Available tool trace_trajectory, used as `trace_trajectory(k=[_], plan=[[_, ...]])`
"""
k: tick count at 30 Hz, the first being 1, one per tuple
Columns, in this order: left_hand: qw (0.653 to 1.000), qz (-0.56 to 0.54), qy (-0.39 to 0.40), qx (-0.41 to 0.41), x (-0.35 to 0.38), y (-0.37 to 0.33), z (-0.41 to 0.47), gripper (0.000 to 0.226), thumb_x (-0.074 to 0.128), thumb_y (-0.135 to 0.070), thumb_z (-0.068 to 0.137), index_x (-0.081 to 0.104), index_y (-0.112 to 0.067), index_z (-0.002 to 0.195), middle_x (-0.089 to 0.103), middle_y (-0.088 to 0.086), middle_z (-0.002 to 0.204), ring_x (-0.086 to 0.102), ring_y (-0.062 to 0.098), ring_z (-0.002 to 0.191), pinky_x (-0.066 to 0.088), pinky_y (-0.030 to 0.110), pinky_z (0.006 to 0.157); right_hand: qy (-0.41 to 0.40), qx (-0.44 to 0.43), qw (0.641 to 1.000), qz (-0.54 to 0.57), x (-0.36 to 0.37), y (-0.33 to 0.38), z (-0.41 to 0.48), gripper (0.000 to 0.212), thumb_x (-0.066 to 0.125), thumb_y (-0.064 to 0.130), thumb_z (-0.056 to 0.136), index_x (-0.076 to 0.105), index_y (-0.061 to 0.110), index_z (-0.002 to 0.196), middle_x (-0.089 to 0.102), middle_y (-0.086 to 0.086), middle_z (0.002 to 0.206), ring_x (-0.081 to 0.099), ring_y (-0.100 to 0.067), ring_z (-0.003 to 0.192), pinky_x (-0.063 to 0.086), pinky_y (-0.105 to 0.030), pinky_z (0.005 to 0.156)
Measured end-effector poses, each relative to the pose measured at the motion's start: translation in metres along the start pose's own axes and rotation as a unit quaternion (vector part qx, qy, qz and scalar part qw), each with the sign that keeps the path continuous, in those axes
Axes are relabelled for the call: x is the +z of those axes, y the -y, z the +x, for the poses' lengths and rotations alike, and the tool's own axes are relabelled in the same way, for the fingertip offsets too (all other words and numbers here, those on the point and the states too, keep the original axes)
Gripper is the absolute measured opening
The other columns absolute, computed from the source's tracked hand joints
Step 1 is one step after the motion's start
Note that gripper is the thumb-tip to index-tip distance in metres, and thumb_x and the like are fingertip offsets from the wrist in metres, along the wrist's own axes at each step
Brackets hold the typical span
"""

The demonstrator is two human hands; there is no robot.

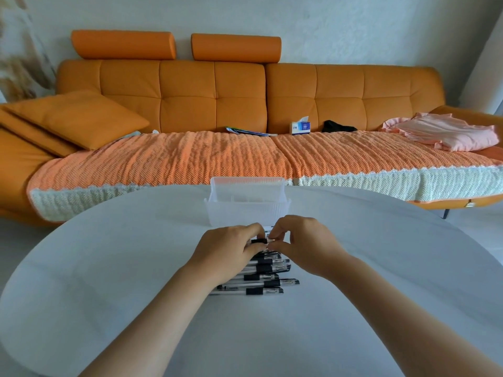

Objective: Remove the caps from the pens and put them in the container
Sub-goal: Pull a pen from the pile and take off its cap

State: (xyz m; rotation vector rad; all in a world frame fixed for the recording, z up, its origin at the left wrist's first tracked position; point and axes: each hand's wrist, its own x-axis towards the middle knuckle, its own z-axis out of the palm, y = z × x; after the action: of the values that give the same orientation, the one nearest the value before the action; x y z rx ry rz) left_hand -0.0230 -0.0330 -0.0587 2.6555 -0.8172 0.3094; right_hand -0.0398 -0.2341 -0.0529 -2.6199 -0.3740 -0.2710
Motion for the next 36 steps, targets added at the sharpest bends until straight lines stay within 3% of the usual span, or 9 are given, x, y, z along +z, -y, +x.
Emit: trace_trajectory(k=[5,9,15,19,22,26,28,32,36], plan=[[1.000,0.003,0.015,-0.009,-0.003,0.009,-0.004,0.020,0.043,-0.046,0.099,0.060,-0.035,0.102,0.063,-0.017,0.091,0.057,0.006,0.081,0.041,0.024,0.065,0.018,0.000,1.000,0.007,0.000,-0.003,-0.003,0.006,0.064,0.044,0.092,0.064,0.039,0.089,0.064,0.022,0.089,0.053,0.011,0.074,0.033,-0.013,0.059],[1.000,0.018,0.009,-0.022,-0.016,0.026,-0.019,0.021,0.047,-0.052,0.096,0.061,-0.038,0.102,0.056,-0.022,0.082,0.053,0.004,0.080,0.038,0.025,0.062,0.020,0.022,1.000,-0.004,-0.004,-0.011,-0.009,0.006,0.062,0.041,0.093,0.066,0.036,0.093,0.065,0.021,0.091,0.054,0.009,0.072,0.038,-0.016,0.063],[0.979,0.098,-0.107,-0.145,-0.033,0.049,-0.046,0.019,0.058,-0.047,0.091,0.066,-0.033,0.100,0.060,-0.016,0.080,0.056,0.011,0.078,0.037,0.024,0.057,0.028,0.048,0.998,-0.042,-0.004,-0.014,-0.019,0.010,0.059,0.043,0.094,0.065,0.036,0.092,0.064,0.021,0.091,0.057,-0.001,0.082,0.047,-0.024,0.070],[0.984,0.071,-0.154,-0.060,-0.026,0.034,-0.051,0.012,0.062,-0.040,0.088,0.071,-0.035,0.094,0.067,-0.019,0.087,0.061,0.009,0.086,0.033,0.019,0.055,0.035,0.038,0.998,-0.030,0.000,-0.002,-0.022,0.009,0.061,0.042,0.093,0.066,0.035,0.091,0.063,0.024,0.089,0.056,0.004,0.078,0.048,-0.025,0.070],[0.988,0.060,-0.138,0.018,-0.018,0.016,-0.049,0.013,0.069,-0.044,0.083,0.072,-0.035,0.092,0.067,-0.020,0.087,0.058,0.005,0.083,0.032,0.016,0.059,0.036,0.030,0.999,0.012,0.004,0.008,-0.024,0.007,0.064,0.040,0.092,0.064,0.038,0.085,0.065,0.022,0.089,0.055,0.008,0.071,0.041,-0.018,0.062],[0.991,0.034,-0.118,0.046,-0.009,0.006,-0.048,0.011,0.076,-0.035,0.080,0.073,-0.033,0.090,0.068,-0.019,0.082,0.060,0.008,0.078,0.030,0.014,0.058,0.031,0.043,0.997,0.060,0.006,0.015,-0.026,0.006,0.069,0.040,0.088,0.066,0.039,0.083,0.067,0.021,0.088,0.056,0.004,0.064,0.040,-0.019,0.060],[0.993,0.025,-0.111,0.036,-0.009,0.004,-0.048,0.008,0.073,-0.035,0.083,0.073,-0.033,0.090,0.067,-0.018,0.082,0.058,0.008,0.080,0.028,0.012,0.057,0.038,0.062,0.996,0.045,0.005,0.014,-0.028,0.007,0.073,0.043,0.085,0.068,0.041,0.081,0.068,0.023,0.087,0.056,0.005,0.067,0.039,-0.019,0.060],[0.997,0.001,-0.083,-0.008,-0.005,-0.002,-0.050,0.014,0.063,-0.045,0.089,0.069,-0.034,0.096,0.064,-0.016,0.089,0.055,0.005,0.090,0.038,0.023,0.065,0.034,0.091,0.995,0.022,0.000,0.013,-0.032,0.010,0.077,0.046,0.079,0.074,0.038,0.084,0.069,0.023,0.091,0.061,-0.002,0.073,0.049,-0.024,0.067],[0.996,-0.037,-0.054,-0.057,-0.001,-0.008,-0.052,0.019,0.058,-0.045,0.092,0.069,-0.033,0.102,0.065,-0.018,0.100,0.056,0.005,0.098,0.040,0.023,0.073,0.024,0.048,0.998,-0.041,-0.005,0.016,-0.040,0.011,0.076,0.041,0.083,0.066,0.039,0.081,0.063,0.025,0.086,0.052,0.007,0.071,0.038,-0.018,0.061]])
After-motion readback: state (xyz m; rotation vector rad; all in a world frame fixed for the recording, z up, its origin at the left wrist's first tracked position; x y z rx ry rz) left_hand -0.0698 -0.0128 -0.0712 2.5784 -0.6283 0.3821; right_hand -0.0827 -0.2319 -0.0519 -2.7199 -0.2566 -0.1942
